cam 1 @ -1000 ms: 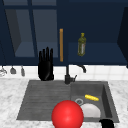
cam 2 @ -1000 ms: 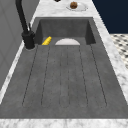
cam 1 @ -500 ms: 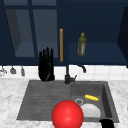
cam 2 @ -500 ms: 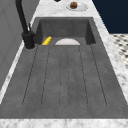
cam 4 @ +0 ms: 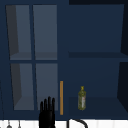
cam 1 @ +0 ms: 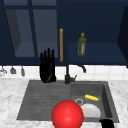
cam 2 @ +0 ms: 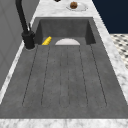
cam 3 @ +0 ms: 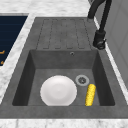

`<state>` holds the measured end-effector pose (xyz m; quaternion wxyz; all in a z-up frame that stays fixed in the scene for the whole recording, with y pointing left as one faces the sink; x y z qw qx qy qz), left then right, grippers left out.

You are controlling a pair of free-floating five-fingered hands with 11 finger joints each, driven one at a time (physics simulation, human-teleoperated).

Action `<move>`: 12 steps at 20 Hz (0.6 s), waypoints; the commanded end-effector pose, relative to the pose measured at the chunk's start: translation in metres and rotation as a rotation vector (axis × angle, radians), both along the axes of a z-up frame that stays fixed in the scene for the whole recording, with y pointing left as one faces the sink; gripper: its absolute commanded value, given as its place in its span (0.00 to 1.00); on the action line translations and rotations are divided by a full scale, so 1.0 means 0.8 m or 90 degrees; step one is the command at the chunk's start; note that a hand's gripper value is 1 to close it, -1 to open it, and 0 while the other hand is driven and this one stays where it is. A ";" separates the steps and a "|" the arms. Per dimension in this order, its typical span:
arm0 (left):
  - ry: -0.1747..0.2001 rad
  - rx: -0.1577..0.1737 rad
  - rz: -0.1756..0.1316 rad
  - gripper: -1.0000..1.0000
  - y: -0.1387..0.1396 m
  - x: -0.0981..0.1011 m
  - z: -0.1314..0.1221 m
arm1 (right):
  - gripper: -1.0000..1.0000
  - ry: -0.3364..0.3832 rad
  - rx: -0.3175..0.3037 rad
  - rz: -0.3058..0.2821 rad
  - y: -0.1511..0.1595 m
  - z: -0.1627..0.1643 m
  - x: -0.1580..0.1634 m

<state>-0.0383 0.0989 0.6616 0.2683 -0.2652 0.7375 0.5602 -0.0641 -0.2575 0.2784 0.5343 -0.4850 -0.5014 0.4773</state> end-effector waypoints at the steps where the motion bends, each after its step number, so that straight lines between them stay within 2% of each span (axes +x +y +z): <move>1: -0.024 -0.080 -0.043 0.00 -0.005 -0.006 0.000 | 0.50 0.000 0.000 0.000 0.000 0.000 0.000; 8: -0.022 -0.087 -0.045 0.00 -0.011 -0.012 0.003 | 0.50 0.000 0.000 0.000 0.000 0.000 0.000; 10: -0.019 -0.089 -0.053 0.00 -0.011 -0.010 0.009 | 0.50 0.000 0.000 0.000 0.000 0.000 0.000; 12: -0.012 -0.081 -0.061 0.00 -0.010 -0.008 0.015 | 0.50 0.000 0.000 0.000 0.000 0.000 0.000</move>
